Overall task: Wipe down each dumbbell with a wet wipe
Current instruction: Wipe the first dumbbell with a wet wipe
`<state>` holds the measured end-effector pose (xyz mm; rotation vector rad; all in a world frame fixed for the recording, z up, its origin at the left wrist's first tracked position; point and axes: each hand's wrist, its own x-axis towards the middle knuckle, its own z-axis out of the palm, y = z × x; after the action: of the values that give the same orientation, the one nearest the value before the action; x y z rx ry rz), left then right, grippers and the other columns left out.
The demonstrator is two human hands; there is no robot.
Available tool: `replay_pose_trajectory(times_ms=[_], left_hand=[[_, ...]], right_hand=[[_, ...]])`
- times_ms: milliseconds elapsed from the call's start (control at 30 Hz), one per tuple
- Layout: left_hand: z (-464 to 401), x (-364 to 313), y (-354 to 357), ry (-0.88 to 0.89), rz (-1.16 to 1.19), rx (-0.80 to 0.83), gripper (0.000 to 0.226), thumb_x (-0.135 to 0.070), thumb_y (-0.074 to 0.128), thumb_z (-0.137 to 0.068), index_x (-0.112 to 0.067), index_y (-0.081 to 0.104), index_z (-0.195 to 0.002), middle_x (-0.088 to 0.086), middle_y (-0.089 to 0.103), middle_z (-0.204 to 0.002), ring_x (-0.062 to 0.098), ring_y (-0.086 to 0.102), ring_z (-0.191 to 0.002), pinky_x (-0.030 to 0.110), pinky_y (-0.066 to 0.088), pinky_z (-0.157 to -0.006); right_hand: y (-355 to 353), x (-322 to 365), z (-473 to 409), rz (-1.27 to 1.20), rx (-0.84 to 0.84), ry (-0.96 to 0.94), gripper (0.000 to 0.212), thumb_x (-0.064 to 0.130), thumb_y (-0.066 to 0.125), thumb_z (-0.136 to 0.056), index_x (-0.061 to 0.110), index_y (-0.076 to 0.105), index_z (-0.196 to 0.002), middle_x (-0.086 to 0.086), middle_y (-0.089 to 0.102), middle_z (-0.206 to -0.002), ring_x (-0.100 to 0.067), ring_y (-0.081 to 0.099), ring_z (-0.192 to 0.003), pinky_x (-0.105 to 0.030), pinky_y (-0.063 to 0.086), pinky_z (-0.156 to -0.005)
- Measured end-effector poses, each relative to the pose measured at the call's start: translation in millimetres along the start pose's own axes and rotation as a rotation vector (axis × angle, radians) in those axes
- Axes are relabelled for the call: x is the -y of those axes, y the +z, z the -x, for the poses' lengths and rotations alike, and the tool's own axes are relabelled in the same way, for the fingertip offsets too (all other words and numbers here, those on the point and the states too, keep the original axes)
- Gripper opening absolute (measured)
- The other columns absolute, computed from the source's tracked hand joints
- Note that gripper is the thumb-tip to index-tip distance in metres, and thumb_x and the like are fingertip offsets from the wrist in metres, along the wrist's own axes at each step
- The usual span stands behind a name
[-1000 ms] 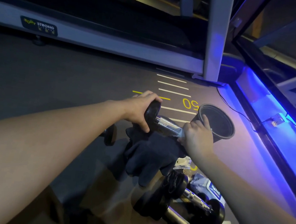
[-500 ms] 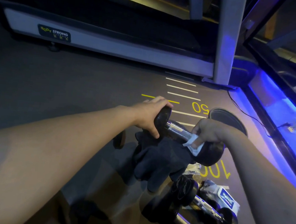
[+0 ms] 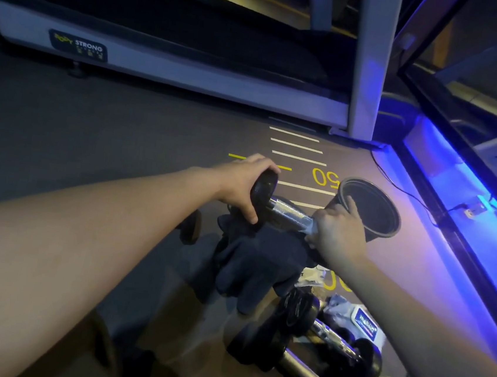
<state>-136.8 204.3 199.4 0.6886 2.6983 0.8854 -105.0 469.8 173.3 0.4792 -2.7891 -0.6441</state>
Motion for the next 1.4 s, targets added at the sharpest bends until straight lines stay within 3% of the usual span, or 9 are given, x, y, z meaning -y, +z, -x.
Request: replay_pose_trajectory(times_ms=[100, 233, 367, 667, 867, 1033, 1167, 1333, 1400], left_hand=[[-0.5, 0.4, 0.1, -0.004, 0.008, -0.001, 0.110, -0.030, 0.098, -0.054, -0.032, 0.036, -0.144, -0.008, 0.033, -0.148, 0.020, 0.043, -0.133, 0.040, 0.046, -0.105], [3.3, 1.4, 1.1, 0.006, -0.053, -0.001, 0.110, -0.037, 0.097, -0.054, -0.036, 0.034, -0.144, -0.011, 0.031, -0.149, 0.022, 0.040, -0.135, 0.043, 0.044, -0.106], [5.4, 1.5, 0.8, 0.011, -0.077, 0.004, 0.109, -0.040, 0.096, -0.055, -0.039, 0.032, -0.143, -0.014, 0.030, -0.149, 0.021, 0.040, -0.135, 0.045, 0.046, -0.104], [6.7, 1.4, 1.1, 0.010, -0.095, 0.002, 0.109, -0.040, 0.095, -0.057, -0.040, 0.030, -0.145, -0.015, 0.027, -0.152, 0.022, 0.039, -0.137, 0.044, 0.046, -0.103], [5.0, 3.0, 2.2, 0.024, -0.089, -0.015, 0.109, -0.040, 0.096, -0.054, -0.041, 0.032, -0.142, -0.017, 0.029, -0.149, 0.019, 0.039, -0.135, 0.039, 0.045, -0.100], [6.1, 0.2, 1.5, 0.025, -0.127, -0.016, 0.109, -0.040, 0.096, -0.052, -0.042, 0.032, -0.140, -0.019, 0.028, -0.149, 0.017, 0.043, -0.135, 0.041, 0.048, -0.098], [8.7, -1.2, -0.3, 0.014, -0.139, -0.009, 0.109, -0.040, 0.096, -0.052, -0.041, 0.032, -0.140, -0.018, 0.029, -0.148, 0.016, 0.045, -0.133, 0.040, 0.049, -0.095], [9.0, -2.2, -0.8, 0.011, -0.137, -0.006, 0.108, -0.039, 0.095, -0.054, -0.041, 0.032, -0.141, -0.017, 0.029, -0.149, 0.017, 0.046, -0.132, 0.039, 0.050, -0.093], [8.2, -1.6, -0.6, 0.011, -0.133, -0.004, 0.108, -0.040, 0.095, -0.055, -0.040, 0.031, -0.141, -0.017, 0.029, -0.149, 0.017, 0.047, -0.131, 0.040, 0.050, -0.094]], right_hand=[[-10.4, -11.0, -19.4, -0.027, 0.206, -0.078, 0.037, 0.052, 0.080, -0.061, 0.020, 0.067, -0.076, -0.003, 0.068, -0.075, -0.024, 0.062, -0.085, -0.039, 0.031, -0.109], [-28.5, -25.3, -42.8, -0.347, 0.538, -0.116, 0.041, 0.042, 0.084, -0.064, 0.012, 0.056, -0.064, 0.000, 0.052, -0.058, -0.022, 0.048, -0.062, -0.028, 0.039, -0.057], [-31.2, -28.7, -53.7, -0.471, 0.707, -0.114, 0.037, 0.031, 0.087, -0.065, 0.005, 0.062, -0.070, -0.002, 0.050, -0.058, -0.011, 0.043, -0.044, -0.020, 0.035, -0.039], [-37.7, -25.3, -85.7, -0.481, 1.141, -0.098, 0.033, 0.028, 0.093, -0.056, 0.021, 0.077, -0.085, -0.006, 0.076, -0.088, -0.022, 0.069, -0.076, -0.043, 0.060, -0.076], [-29.2, -27.3, -64.1, -0.428, 0.822, -0.149, 0.044, 0.043, 0.087, -0.057, 0.017, 0.073, -0.089, 0.005, 0.064, -0.069, -0.016, 0.058, -0.068, -0.027, 0.049, -0.064], [-26.9, -11.0, -29.8, -0.099, 0.415, -0.109, 0.042, 0.060, 0.072, -0.067, 0.031, 0.066, -0.097, 0.007, 0.058, -0.075, -0.021, 0.061, -0.096, -0.043, 0.020, -0.115], [-16.1, -3.8, -10.1, 0.004, 0.257, -0.005, 0.044, 0.064, 0.066, -0.070, 0.032, 0.066, -0.100, 0.002, 0.069, -0.085, -0.017, 0.063, -0.102, -0.052, 0.002, -0.116], [-19.7, -8.0, -18.3, -0.024, 0.343, -0.045, 0.044, 0.061, 0.069, -0.071, 0.029, 0.066, -0.101, 0.002, 0.071, -0.093, -0.020, 0.063, -0.105, -0.043, 0.021, -0.111], [-28.7, -12.6, -29.4, -0.102, 0.445, -0.113, 0.040, 0.056, 0.073, -0.071, 0.026, 0.064, -0.096, 0.002, 0.066, -0.087, -0.024, 0.062, -0.097, -0.033, 0.036, -0.091]])
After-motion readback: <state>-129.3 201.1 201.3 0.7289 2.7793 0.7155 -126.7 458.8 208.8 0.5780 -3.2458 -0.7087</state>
